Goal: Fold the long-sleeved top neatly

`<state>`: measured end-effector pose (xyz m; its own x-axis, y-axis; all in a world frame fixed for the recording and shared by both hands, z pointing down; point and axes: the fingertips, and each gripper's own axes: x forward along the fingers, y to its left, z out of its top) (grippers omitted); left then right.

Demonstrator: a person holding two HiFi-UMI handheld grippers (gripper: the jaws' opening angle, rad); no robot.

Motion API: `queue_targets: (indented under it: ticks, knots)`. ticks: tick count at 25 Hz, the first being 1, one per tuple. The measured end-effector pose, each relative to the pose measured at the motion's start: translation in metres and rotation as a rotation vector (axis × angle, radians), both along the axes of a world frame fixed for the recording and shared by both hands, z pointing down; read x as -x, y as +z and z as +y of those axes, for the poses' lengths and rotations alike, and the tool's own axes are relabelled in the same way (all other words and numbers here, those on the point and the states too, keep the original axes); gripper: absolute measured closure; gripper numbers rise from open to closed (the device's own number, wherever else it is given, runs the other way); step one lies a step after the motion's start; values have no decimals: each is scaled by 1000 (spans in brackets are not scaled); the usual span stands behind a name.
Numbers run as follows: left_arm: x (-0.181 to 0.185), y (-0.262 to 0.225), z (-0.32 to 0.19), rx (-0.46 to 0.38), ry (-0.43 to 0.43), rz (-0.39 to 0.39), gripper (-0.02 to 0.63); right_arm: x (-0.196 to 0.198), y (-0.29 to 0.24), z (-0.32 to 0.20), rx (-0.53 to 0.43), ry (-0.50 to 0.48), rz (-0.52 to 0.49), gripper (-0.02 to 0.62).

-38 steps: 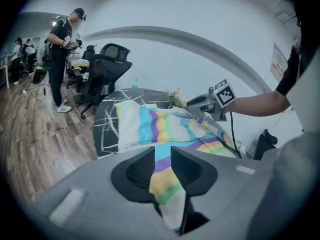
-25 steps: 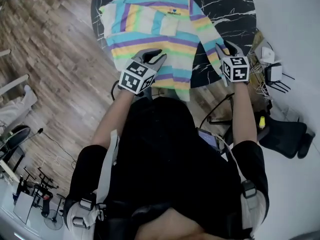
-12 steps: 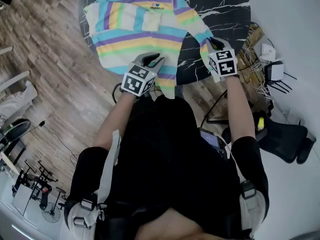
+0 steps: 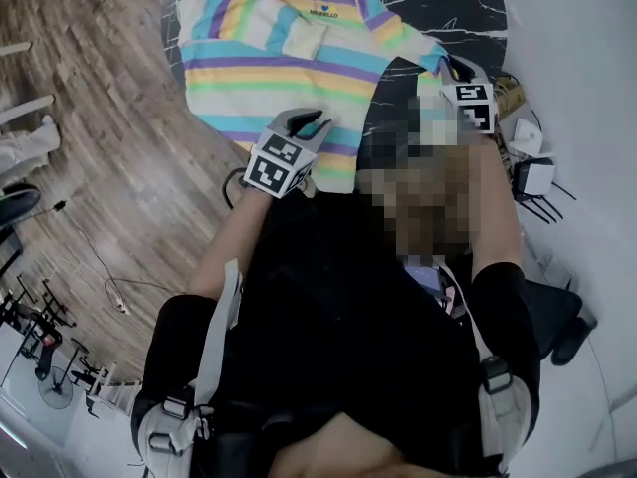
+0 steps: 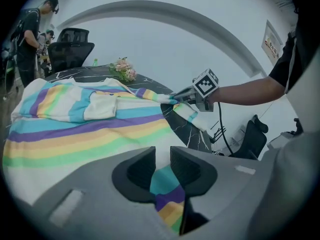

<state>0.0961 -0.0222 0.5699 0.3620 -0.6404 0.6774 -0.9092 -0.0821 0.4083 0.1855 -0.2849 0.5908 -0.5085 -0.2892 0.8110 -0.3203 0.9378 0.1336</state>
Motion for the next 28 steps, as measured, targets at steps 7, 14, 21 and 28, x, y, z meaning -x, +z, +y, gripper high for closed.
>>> queue_targets:
  ticks: [7, 14, 21, 28]
  knots:
    - [-7, 12, 8, 31, -89, 21, 502, 3, 6, -14, 55, -16, 24, 537]
    - [-17, -7, -15, -26, -57, 24, 503, -26, -15, 3, 156, 43, -96, 446]
    - [-69, -19, -58, -66, 105, 73, 502, -73, -41, 62, 167, -39, -154, 446]
    - [-109, -17, -65, -46, 250, 87, 502, -94, -21, 141, 184, -137, -56, 428]
